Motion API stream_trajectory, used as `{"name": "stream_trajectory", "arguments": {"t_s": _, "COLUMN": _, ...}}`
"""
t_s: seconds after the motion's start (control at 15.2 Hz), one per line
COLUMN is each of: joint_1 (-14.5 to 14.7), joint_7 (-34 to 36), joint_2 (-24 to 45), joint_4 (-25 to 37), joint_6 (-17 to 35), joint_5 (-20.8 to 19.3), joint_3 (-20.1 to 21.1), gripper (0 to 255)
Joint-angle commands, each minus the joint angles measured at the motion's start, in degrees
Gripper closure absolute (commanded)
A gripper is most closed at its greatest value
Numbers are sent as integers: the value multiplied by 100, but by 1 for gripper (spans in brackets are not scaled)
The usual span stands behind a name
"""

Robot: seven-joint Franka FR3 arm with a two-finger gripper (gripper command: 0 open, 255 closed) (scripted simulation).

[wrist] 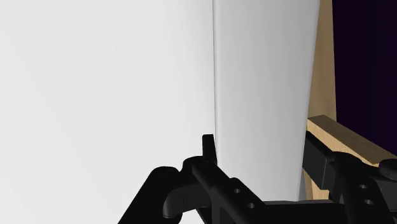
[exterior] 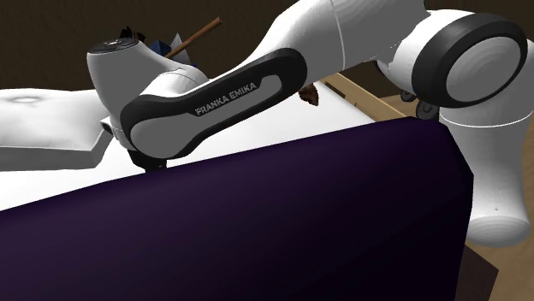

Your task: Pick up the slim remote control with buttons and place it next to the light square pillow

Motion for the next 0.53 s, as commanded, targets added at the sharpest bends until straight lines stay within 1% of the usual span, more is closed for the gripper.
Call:
{"name": "stream_trajectory", "arguments": {"t_s": 0.0, "joint_1": 0, "joint_7": 0, "joint_2": -1, "joint_4": 1, "joint_6": 2, "joint_5": 0, "joint_3": 0, "gripper": 255}}
{"name": "stream_trajectory", "arguments": {"t_s": 0.07, "joint_1": 0, "joint_7": 0, "joint_2": -1, "joint_4": 1, "joint_6": 2, "joint_5": 0, "joint_3": 0, "gripper": 255}}
{"name": "stream_trajectory", "arguments": {"t_s": 0.13, "joint_1": 0, "joint_7": 0, "joint_2": 1, "joint_4": 3, "joint_6": 1, "joint_5": 0, "joint_3": 0, "gripper": 0}}
{"name": "stream_trajectory", "arguments": {"t_s": 0.46, "joint_1": 0, "joint_7": 0, "joint_2": -1, "joint_4": 1, "joint_6": 2, "joint_5": 0, "joint_3": 0, "gripper": 0}}
